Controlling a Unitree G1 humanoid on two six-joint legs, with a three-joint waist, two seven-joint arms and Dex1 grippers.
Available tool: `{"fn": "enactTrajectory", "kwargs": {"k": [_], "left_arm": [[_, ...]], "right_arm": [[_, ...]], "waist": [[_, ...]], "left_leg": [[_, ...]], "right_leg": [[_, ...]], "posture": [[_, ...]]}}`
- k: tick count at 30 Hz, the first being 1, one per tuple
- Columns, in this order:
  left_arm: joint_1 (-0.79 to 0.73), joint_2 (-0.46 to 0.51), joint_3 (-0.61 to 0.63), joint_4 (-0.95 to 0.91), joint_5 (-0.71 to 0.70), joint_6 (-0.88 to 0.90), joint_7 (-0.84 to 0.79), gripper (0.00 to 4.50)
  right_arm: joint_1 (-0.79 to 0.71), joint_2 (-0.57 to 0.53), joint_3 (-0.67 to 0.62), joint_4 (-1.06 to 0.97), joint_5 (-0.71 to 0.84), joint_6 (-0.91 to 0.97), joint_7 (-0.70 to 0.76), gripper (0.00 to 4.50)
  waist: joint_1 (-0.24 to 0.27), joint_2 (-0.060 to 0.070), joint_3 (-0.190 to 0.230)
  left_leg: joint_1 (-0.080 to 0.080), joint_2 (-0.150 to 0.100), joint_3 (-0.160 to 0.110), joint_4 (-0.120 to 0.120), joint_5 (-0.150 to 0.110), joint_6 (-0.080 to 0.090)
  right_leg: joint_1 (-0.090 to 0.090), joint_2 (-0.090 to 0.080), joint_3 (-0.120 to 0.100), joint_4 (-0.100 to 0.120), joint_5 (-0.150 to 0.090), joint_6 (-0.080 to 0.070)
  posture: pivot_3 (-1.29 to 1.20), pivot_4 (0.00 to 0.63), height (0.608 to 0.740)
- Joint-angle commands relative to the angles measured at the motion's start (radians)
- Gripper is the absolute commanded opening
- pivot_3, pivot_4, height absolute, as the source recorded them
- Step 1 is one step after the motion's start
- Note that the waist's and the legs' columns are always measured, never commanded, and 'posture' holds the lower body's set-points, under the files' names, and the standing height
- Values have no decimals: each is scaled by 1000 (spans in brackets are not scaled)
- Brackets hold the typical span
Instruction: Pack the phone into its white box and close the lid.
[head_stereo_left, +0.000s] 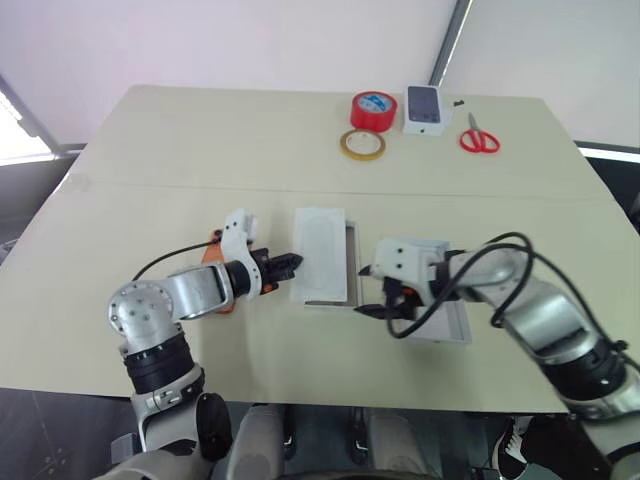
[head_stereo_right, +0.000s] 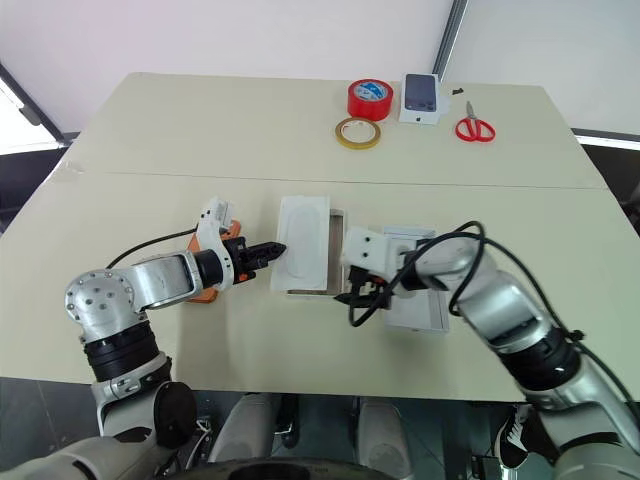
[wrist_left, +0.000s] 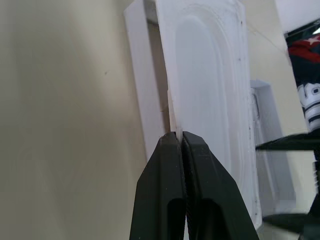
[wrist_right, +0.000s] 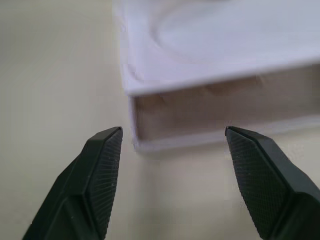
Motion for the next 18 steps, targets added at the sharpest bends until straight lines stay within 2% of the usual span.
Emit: {"fn": "enactTrajectory", "kwargs": {"k": [1,2,5,11,13,14,16,18], "left_arm": [[-6,-26,-16,-32,-47,9,29,0],[-7,-33,-17,-30,-50,9,36,0],[-10,-59,-13,-24,-60,9,46,911],[3,-38,-3,-28,-83,9,40,3898],[16,0,2,-41,-93,9,20,3898],[30,39,-5,-57,-87,3,-9,3933],[61,111,-25,-84,-73,-16,-64,3944],[113,205,-75,-126,-40,-68,-146,3944]], "right_arm": [[-14,-14,-41,8,8,-28,-9,3400],[-16,-14,-44,13,7,-32,-12,3400],[-24,-10,-49,27,7,-41,-21,3465],[-38,6,-58,43,13,-58,-41,3465],[-50,19,-66,53,21,-55,-49,3465],[-60,32,-70,63,26,-52,-58,3210],[-80,59,-77,83,36,-41,-77,2585],[-98,86,-67,103,34,-35,-95,1628]], "waist": [[0,0,0],[-1,0,0],[0,0,0],[-1,-1,0],[-3,-1,0],[-5,-1,0],[-9,-1,1],[-9,-1,1]], "left_leg": [[0,0,0,0,0,0],[0,0,0,0,0,0],[0,0,0,0,0,0],[0,0,0,0,0,0],[0,0,0,0,0,0],[0,0,0,0,0,0],[0,1,0,-1,0,0],[0,1,0,-2,0,0]], "right_leg": [[0,0,0,0,0,0],[0,0,0,0,0,0],[0,0,0,0,0,0],[0,0,0,0,0,0],[0,0,0,0,0,0],[0,1,0,0,0,0],[0,2,0,0,0,0],[-2,2,0,0,0,0]], "posture": [[0,150,740],[0,150,740],[0,150,740],[0,150,740],[0,150,740],[0,150,740],[0,150,740],[0,150,740]]}}
